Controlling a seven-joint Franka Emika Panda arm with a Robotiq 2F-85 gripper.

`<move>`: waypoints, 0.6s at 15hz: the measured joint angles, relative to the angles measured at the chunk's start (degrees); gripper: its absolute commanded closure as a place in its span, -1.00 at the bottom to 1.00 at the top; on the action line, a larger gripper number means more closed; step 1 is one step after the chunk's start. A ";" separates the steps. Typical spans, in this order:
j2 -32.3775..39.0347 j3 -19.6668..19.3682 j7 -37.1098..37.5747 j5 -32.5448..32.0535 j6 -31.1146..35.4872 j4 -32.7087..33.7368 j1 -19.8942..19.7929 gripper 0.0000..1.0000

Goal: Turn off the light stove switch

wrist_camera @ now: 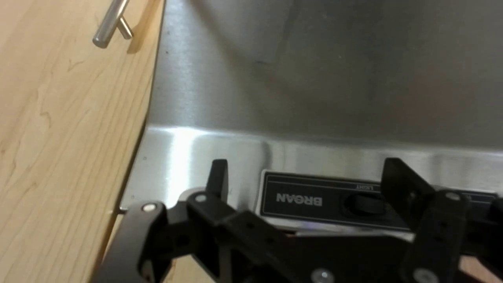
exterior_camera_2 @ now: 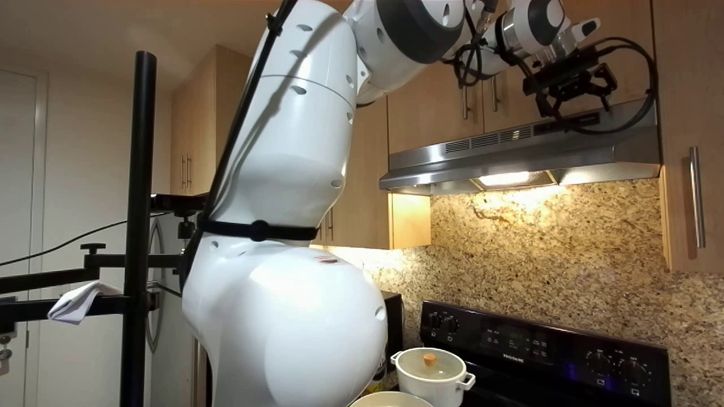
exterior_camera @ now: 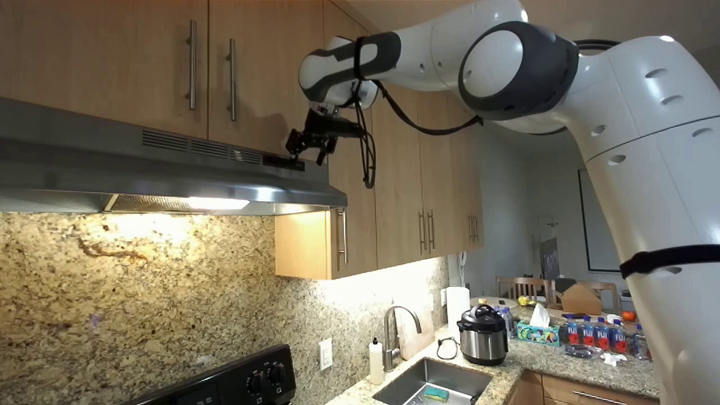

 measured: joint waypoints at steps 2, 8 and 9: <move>0.70 0.00 -0.58 0.15 -1.08 1.30 0.00 -1.00; 3.18 -0.02 -0.97 0.80 -2.60 5.34 -0.12 -1.00; 3.62 -0.04 -0.97 0.82 -2.62 6.07 -0.20 -1.00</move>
